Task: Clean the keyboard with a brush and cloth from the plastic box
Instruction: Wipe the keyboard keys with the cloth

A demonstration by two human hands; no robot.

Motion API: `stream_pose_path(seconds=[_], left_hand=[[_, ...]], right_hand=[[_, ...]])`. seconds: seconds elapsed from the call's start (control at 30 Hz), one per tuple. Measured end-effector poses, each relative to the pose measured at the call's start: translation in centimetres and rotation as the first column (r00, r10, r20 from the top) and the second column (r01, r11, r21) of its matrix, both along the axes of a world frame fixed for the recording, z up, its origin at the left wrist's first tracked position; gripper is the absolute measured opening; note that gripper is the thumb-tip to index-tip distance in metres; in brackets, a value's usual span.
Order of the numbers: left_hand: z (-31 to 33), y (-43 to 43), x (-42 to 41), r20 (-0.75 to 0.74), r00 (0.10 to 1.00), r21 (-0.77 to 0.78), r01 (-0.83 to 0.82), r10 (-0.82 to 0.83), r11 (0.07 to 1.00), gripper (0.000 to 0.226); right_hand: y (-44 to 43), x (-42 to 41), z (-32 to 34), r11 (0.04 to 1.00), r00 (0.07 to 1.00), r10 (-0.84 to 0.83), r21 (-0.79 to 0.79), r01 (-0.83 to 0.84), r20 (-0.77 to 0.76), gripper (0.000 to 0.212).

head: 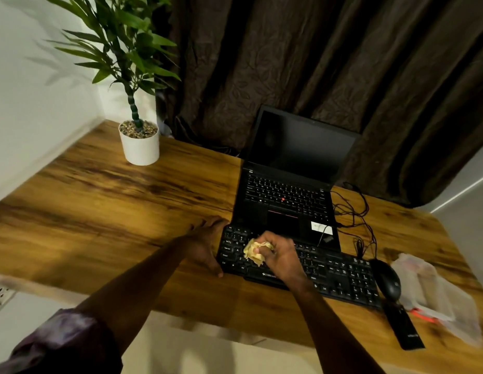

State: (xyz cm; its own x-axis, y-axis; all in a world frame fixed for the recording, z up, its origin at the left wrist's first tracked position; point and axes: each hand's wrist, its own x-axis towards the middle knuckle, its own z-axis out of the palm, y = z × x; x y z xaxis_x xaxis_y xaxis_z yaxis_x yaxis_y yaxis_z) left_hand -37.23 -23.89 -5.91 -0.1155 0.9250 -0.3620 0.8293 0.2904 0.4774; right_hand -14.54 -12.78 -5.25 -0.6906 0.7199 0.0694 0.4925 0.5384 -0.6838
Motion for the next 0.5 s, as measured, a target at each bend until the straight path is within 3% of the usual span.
stream_pose_path(seconds=[0.5], left_hand=[[-0.2, -0.1, 0.0, -0.021, 1.0, -0.001, 0.021, -0.021, 1.0, 0.147]], right_hand=[[-2.4, -4.7, -0.9, 0.997, 0.999, 0.044, -0.064, -0.045, -0.008, 0.015]])
